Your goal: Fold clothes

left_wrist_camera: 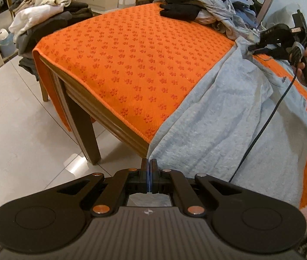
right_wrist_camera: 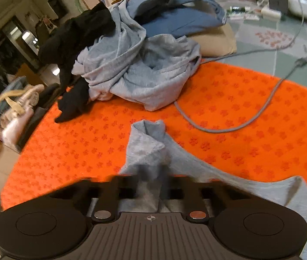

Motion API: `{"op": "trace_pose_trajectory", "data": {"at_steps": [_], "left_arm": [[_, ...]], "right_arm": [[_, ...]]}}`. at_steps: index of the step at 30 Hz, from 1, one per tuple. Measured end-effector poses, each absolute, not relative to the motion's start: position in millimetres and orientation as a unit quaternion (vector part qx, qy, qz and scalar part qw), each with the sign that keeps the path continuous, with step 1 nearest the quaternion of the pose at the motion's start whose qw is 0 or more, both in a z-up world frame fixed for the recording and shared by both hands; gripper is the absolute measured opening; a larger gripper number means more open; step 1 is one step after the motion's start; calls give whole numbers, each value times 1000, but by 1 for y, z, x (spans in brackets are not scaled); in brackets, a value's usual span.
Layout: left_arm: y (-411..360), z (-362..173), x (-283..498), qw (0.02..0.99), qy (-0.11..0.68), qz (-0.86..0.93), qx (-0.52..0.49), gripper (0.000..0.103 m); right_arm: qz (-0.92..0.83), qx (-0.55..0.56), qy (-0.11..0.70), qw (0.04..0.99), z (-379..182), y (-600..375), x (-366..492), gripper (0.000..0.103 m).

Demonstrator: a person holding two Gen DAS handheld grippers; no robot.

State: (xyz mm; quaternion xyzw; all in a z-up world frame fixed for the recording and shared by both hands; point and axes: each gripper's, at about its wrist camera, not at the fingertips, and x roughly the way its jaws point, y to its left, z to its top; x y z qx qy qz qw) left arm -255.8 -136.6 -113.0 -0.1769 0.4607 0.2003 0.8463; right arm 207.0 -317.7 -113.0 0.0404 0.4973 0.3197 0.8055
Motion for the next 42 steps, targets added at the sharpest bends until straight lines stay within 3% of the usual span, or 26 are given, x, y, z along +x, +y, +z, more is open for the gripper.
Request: {"op": "trace_pose_trajectory", "data": {"at_steps": [14,18,25,29,30,32,34,42], "left_arm": [[-136,-139,-241,817,522,193,-152,1],[-132,-114,-247,841,476,203,-158,2],[-135,-93,-225,863,448,189,-139,2],[-143,-88,-214,870,439,180,-136,4],[-144,-88,-215,871,437,180,-136,4],[-145,-87,-216,872,434,180,-137,4],[-145,-86,-220,873,431,183,-140,5],[-142,-81,-231,873,419,199,-152,7]], "right_arm": [[332,-4,495,803,-132,-309,228,5],[335,-21,469,817,-112,-313,221,19],[353,-25,492,795,-105,-299,214,20],[338,-38,518,784,-118,-278,212,30],[330,-40,522,785,-121,-276,212,27],[318,-39,525,788,-122,-275,212,11],[317,-33,521,792,-117,-278,211,4],[342,-47,481,806,-88,-265,193,4]]}}
